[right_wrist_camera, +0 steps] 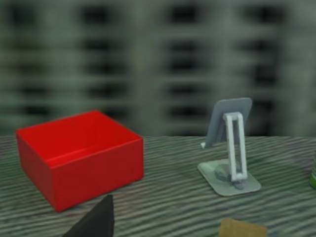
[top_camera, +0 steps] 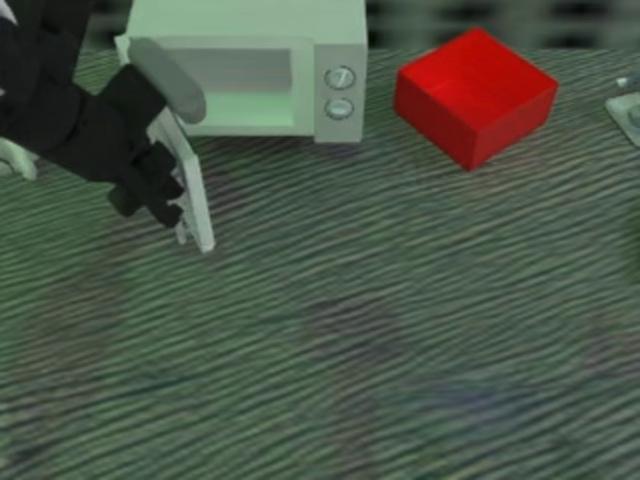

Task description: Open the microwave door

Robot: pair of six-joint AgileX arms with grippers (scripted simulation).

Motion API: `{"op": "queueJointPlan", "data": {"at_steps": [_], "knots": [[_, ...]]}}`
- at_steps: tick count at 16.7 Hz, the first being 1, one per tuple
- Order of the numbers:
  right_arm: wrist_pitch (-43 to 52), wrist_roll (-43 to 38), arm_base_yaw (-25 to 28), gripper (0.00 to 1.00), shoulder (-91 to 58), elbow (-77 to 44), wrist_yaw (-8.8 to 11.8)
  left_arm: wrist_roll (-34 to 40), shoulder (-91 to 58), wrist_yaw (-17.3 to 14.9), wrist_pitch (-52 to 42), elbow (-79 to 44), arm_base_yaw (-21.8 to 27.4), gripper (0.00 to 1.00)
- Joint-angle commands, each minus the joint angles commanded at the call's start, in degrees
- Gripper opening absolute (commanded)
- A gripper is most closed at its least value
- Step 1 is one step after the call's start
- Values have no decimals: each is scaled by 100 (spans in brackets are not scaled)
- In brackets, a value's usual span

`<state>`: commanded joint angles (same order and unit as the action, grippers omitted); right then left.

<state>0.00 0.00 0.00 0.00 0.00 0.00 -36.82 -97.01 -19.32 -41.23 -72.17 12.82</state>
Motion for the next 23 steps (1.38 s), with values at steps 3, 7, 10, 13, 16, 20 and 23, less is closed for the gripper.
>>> {"op": "queueJointPlan", "data": {"at_steps": [3, 7, 10, 13, 16, 20, 23], "knots": [[0, 0, 0, 100, 0, 0, 0, 0, 0, 0, 0, 0, 0, 0], [0, 0, 0, 100, 0, 0, 0, 0, 0, 0, 0, 0, 0, 0], [0, 0, 0, 100, 0, 0, 0, 0, 0, 0, 0, 0, 0, 0], [0, 0, 0, 100, 0, 0, 0, 0, 0, 0, 0, 0, 0, 0], [0, 0, 0, 100, 0, 0, 0, -87, -21, -47, -30, -17, -21, 0], [0, 0, 0, 100, 0, 0, 0, -646, -96, -238, -299, -67, -241, 0], [0, 0, 0, 100, 0, 0, 0, -1136, -126, -400, -518, -85, -436, 0]]}}
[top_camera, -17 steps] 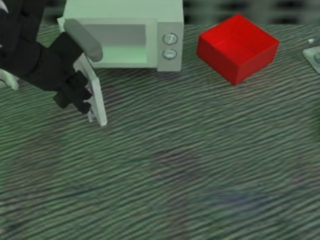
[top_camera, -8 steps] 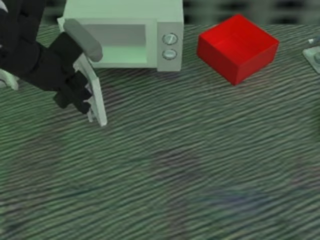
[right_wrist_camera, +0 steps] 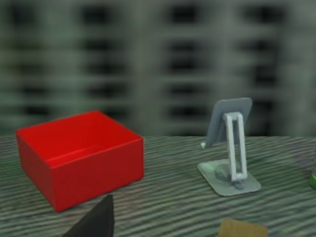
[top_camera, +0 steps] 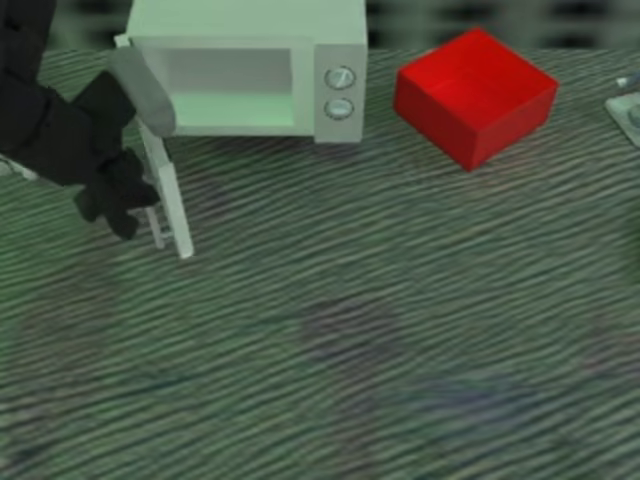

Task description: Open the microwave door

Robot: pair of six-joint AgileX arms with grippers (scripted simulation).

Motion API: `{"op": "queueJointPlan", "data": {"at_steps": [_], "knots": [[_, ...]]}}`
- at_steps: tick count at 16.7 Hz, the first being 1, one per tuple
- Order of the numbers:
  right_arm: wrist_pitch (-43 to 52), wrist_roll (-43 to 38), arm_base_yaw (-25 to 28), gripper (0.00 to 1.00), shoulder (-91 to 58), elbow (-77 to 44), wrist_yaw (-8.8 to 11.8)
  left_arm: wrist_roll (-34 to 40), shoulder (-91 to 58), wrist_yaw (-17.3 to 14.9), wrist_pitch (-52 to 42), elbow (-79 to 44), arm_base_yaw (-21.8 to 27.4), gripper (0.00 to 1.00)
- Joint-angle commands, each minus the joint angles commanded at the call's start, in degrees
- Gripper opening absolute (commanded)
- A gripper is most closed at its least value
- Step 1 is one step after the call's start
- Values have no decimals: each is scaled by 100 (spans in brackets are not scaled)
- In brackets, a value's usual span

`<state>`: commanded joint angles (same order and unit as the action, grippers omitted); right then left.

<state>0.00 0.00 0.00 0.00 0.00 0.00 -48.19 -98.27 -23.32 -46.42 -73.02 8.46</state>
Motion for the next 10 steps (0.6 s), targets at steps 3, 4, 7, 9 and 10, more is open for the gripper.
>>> {"op": "queueJointPlan", "data": {"at_steps": [3, 4, 7, 9, 10], "knots": [[0, 0, 0, 100, 0, 0, 0, -194, 48, -90, -39, -54, -84, 0], [0, 0, 0, 100, 0, 0, 0, -194, 48, -90, -39, -54, -84, 0], [0, 0, 0, 100, 0, 0, 0, -194, 48, -90, -39, -54, -84, 0], [0, 0, 0, 100, 0, 0, 0, -194, 48, -90, -39, -54, -84, 0], [0, 0, 0, 100, 0, 0, 0, -194, 48, -90, -39, -54, -84, 0]]}}
